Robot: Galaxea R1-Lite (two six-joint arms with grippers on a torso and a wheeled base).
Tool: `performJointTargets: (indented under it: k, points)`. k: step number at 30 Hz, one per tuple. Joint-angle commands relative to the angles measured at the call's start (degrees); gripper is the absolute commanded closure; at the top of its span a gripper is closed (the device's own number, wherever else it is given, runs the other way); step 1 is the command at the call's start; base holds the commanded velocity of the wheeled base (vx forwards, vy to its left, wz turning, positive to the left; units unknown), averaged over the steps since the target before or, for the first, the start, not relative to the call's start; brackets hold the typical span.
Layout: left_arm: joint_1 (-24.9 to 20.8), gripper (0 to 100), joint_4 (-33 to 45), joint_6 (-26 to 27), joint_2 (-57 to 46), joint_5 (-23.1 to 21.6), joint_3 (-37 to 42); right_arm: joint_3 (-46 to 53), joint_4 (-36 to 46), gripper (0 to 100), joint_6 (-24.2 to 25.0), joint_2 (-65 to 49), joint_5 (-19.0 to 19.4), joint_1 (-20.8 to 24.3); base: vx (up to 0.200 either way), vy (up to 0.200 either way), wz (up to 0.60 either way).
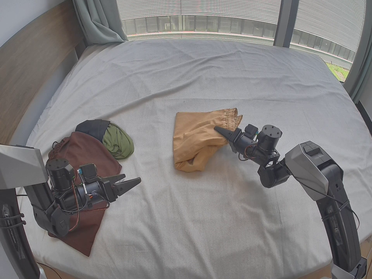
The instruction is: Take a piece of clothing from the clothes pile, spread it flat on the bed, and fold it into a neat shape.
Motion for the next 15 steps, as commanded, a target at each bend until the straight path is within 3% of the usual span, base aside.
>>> performJointTargets:
  k: [1,15]
  points:
    - [-0.04,0,-0.03,-0.01,0.01,-0.05,-0.03,9.18,-5.59,100,-0.17,-0.27,-0.04,-0.85,0.000,0.000,0.00]
    - [-0.13,0,-0.03,-0.01,0.01,-0.05,-0.21,10.23,-7.70,100,-0.08,0.43,-0.48,-1.99,0.000,0.000,0.00]
